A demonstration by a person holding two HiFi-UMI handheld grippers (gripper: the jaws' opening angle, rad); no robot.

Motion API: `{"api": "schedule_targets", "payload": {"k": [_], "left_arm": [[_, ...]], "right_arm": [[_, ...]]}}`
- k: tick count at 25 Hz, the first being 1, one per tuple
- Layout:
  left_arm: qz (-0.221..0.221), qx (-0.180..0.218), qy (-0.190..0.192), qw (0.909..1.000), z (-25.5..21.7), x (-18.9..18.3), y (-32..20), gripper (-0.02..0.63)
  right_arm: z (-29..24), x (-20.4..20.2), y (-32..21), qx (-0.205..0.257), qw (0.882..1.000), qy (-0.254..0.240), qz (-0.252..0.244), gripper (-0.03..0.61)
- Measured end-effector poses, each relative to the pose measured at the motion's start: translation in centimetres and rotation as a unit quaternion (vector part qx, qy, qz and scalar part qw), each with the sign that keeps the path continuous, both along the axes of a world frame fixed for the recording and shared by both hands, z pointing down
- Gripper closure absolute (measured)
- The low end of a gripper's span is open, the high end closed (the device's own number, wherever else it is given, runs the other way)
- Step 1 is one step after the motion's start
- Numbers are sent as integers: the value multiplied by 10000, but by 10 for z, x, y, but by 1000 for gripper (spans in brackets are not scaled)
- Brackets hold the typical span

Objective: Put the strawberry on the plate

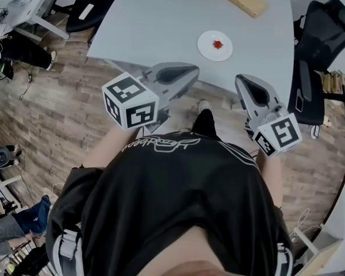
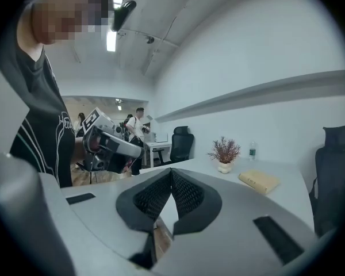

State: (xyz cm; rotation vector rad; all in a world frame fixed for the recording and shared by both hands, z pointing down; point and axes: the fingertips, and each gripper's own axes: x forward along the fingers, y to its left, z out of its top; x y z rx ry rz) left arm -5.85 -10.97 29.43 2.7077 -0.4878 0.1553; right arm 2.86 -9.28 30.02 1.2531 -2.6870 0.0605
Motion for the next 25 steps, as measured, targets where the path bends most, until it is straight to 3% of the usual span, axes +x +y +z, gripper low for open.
{"api": "schedule_targets", "payload": {"k": [10, 25], "left_arm": [[16, -153, 86, 9998, 7, -2, 9, 607], [63, -262, 80, 9996, 16, 3, 11, 607]], "right_arm": [[6, -8, 9, -243, 9993, -297, 0, 571], [16, -8, 9, -300, 9993, -204, 36, 571]]}}
